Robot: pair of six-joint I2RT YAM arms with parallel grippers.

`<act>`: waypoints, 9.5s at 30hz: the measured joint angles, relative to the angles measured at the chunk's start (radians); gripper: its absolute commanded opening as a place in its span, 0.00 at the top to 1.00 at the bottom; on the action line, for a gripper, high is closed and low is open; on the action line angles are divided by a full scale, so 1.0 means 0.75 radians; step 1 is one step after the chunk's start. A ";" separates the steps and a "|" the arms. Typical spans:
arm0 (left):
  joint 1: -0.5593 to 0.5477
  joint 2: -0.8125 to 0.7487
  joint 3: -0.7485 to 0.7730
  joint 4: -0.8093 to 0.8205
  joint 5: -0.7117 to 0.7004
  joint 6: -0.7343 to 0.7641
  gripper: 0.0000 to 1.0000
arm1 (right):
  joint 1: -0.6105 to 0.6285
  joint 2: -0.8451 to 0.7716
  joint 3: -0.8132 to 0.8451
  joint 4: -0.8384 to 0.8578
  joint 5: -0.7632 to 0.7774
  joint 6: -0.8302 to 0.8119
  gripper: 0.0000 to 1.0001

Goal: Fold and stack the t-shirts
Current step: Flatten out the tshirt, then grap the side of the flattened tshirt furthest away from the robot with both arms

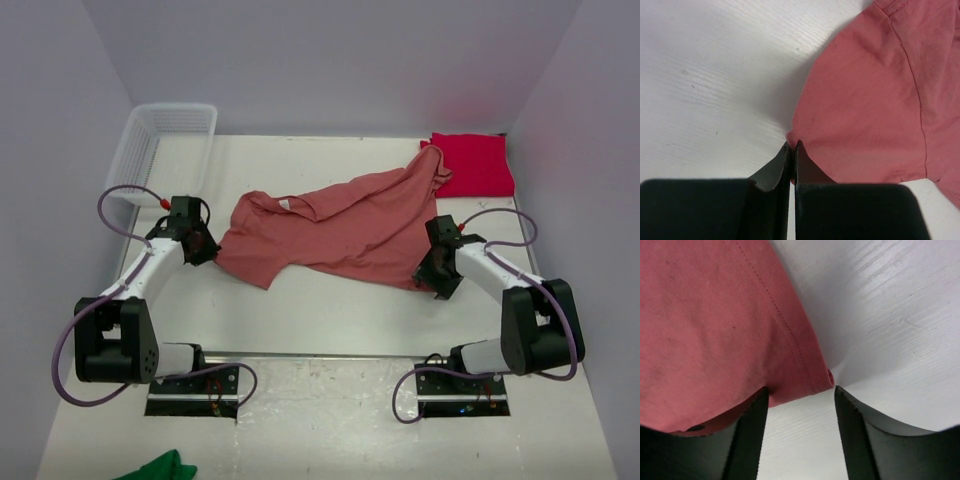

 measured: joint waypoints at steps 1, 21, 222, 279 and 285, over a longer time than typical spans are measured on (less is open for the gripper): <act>0.001 -0.002 0.000 0.000 0.003 0.001 1.00 | -0.002 0.001 0.000 -0.001 0.003 0.006 0.41; 0.007 -0.008 -0.008 0.004 0.074 0.010 1.00 | -0.038 0.170 0.164 -0.038 0.059 0.033 1.00; -0.301 -0.406 1.663 0.239 0.275 0.600 1.00 | 1.207 -0.397 1.468 0.663 1.012 -1.938 1.00; -0.522 0.557 0.873 0.438 0.070 0.553 1.00 | -0.166 1.214 1.861 -0.048 0.483 -0.963 1.00; -0.608 0.449 0.754 0.444 -0.015 0.501 1.00 | -0.174 1.214 1.867 -0.088 0.489 -0.899 1.00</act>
